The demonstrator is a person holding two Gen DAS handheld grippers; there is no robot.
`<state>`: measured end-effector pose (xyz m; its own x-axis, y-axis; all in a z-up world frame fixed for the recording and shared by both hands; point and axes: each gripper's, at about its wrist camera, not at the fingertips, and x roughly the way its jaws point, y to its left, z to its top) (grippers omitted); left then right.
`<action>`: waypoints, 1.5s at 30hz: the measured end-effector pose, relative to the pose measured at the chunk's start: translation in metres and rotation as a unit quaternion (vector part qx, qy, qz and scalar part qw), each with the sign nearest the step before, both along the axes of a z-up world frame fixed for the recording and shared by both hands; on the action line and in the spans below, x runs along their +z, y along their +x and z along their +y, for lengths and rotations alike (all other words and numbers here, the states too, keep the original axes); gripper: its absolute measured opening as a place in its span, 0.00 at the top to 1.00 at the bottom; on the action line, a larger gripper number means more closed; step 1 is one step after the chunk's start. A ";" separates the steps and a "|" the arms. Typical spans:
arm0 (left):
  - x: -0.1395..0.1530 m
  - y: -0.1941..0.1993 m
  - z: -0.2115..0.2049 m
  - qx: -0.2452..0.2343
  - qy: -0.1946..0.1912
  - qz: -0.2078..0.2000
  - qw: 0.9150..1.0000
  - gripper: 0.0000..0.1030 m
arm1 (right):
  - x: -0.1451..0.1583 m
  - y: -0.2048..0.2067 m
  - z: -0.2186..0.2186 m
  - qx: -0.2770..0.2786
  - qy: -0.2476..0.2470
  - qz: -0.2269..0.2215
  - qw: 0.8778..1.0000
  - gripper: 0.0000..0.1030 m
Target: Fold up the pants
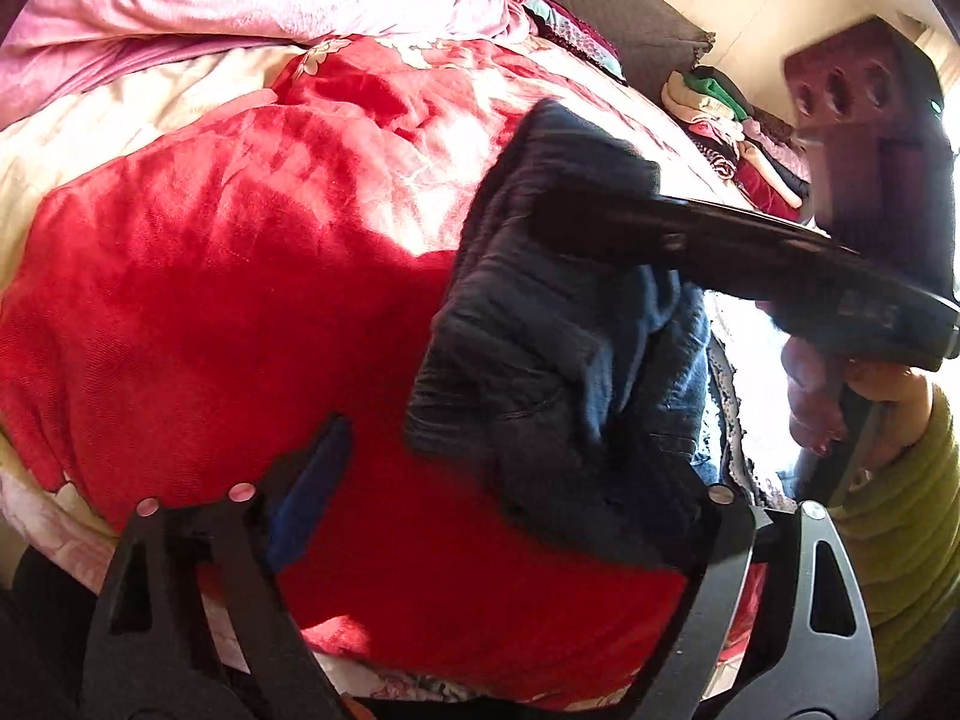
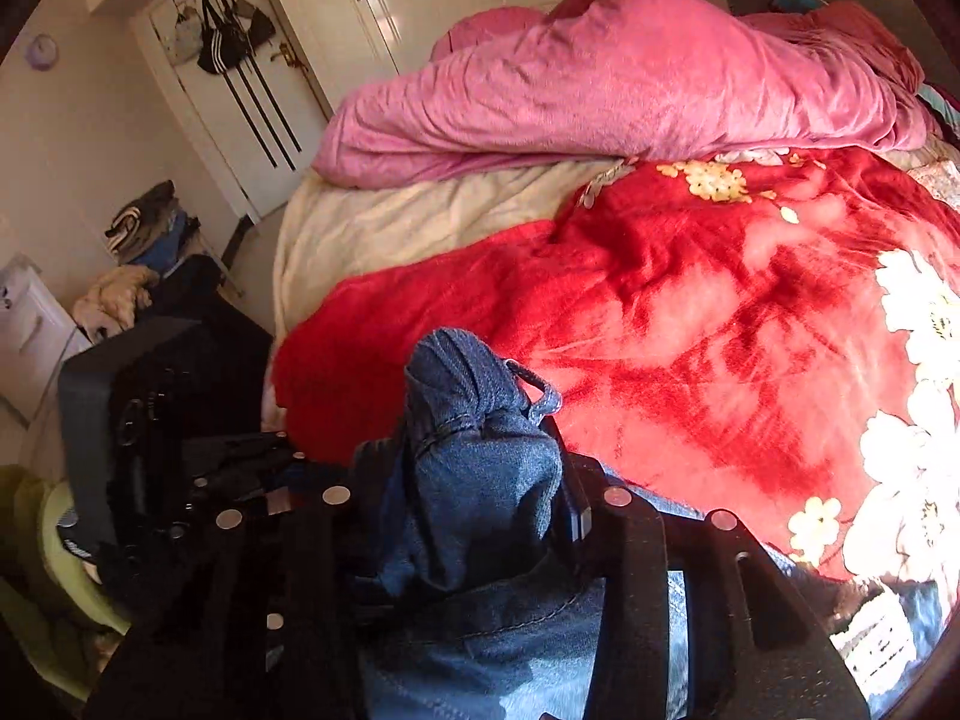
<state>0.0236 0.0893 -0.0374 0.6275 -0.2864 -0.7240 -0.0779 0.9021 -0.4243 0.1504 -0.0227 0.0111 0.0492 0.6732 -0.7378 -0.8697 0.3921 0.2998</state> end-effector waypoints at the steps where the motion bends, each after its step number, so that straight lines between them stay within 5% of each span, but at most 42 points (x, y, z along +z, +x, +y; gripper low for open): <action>1: 0.001 0.000 -0.002 -0.003 -0.002 0.000 1.000 0.20 | 0.003 -0.001 -0.004 -0.001 0.005 0.000 1.000 0.62; 8: 0.006 0.002 -0.016 -0.028 -0.031 -0.009 0.999 0.21 | 0.017 -0.005 -0.030 -0.014 0.036 0.001 0.999 0.62; 12: 0.014 0.003 -0.032 -0.045 -0.039 -0.022 0.998 0.46 | 0.024 -0.007 -0.049 -0.025 0.048 -0.005 0.999 0.62; 16: 0.026 0.005 -0.050 -0.061 -0.041 -0.037 0.997 0.47 | 0.030 -0.004 -0.071 -0.043 0.058 -0.009 0.997 0.62; 26: 0.051 0.029 -0.109 -0.123 -0.046 -0.061 0.989 0.47 | 0.042 0.014 -0.137 -0.106 0.086 -0.014 0.991 0.62; 31: 0.053 0.033 -0.146 -0.187 -0.067 -0.082 0.977 0.30 | 0.041 0.018 -0.190 -0.176 0.095 -0.010 0.980 0.48; 39: 0.034 0.026 -0.177 -0.234 -0.023 -0.066 0.970 0.30 | 0.016 0.005 -0.238 -0.246 0.058 0.007 0.968 0.45; 41: 0.028 0.024 -0.189 -0.246 -0.005 -0.057 0.968 0.28 | 0.014 -0.002 -0.235 -0.241 0.058 0.007 0.969 0.33; 45: 0.025 0.014 -0.207 -0.263 0.034 -0.060 0.962 0.20 | 0.007 -0.002 -0.229 -0.247 0.016 -0.008 0.969 0.31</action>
<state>0.0374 -0.1172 -0.0128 0.4879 -0.5425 -0.6839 0.4435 0.8288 -0.3411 0.1489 -0.2520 0.0184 0.3837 0.5869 -0.7130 -0.5825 0.7529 0.3063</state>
